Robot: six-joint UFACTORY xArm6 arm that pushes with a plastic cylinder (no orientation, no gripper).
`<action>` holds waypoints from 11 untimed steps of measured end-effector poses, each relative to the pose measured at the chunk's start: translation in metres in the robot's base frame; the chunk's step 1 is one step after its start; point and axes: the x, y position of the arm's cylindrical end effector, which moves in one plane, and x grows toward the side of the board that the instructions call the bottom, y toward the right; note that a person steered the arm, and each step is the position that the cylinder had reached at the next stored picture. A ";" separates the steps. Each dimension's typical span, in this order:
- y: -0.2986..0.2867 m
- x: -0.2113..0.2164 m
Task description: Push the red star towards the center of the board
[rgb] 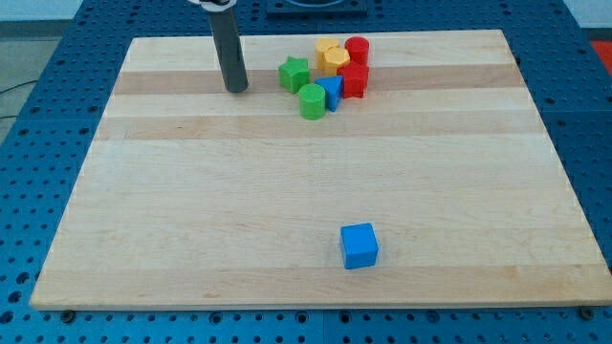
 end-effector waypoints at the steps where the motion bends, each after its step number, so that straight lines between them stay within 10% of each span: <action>1: 0.019 -0.058; 3: 0.097 -0.101; 7: 0.188 -0.004; 11: 0.288 0.200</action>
